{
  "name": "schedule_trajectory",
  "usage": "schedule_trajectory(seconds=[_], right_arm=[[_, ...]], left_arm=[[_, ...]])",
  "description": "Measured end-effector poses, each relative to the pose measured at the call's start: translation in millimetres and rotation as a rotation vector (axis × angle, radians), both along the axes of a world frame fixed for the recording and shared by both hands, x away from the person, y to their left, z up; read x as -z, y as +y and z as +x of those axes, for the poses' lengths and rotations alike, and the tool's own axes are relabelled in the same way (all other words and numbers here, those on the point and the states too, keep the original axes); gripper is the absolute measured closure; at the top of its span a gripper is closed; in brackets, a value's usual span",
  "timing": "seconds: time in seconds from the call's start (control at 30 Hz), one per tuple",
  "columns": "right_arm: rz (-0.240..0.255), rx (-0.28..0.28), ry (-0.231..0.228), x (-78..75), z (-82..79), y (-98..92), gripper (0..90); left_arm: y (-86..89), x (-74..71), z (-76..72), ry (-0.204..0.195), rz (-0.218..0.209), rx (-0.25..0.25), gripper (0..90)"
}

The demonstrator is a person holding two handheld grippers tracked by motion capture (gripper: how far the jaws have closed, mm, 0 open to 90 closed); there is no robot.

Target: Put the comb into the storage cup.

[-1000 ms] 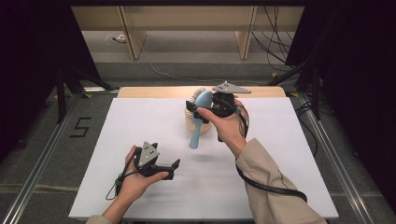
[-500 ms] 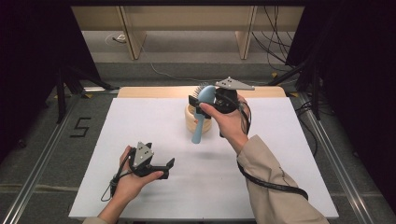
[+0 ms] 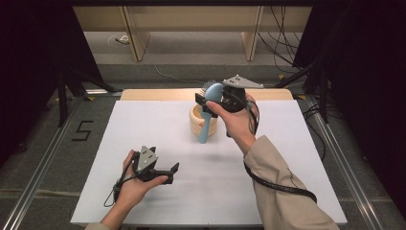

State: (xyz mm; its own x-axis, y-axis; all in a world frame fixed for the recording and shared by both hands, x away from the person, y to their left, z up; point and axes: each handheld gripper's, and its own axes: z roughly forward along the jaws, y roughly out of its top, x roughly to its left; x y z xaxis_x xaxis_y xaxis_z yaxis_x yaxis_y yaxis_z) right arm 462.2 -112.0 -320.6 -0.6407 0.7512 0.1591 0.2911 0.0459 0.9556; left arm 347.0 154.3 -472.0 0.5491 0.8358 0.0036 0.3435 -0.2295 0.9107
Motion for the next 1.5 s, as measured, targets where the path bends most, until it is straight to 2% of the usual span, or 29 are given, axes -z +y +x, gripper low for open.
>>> schedule_trajectory(seconds=[1.5], right_arm=[[0.014, 0.048, -0.027, -11.3, 10.8, -9.7, 19.9]], left_arm=[[0.3, -0.1, 0.6, 0.005, -0.006, -0.005, 0.0]])
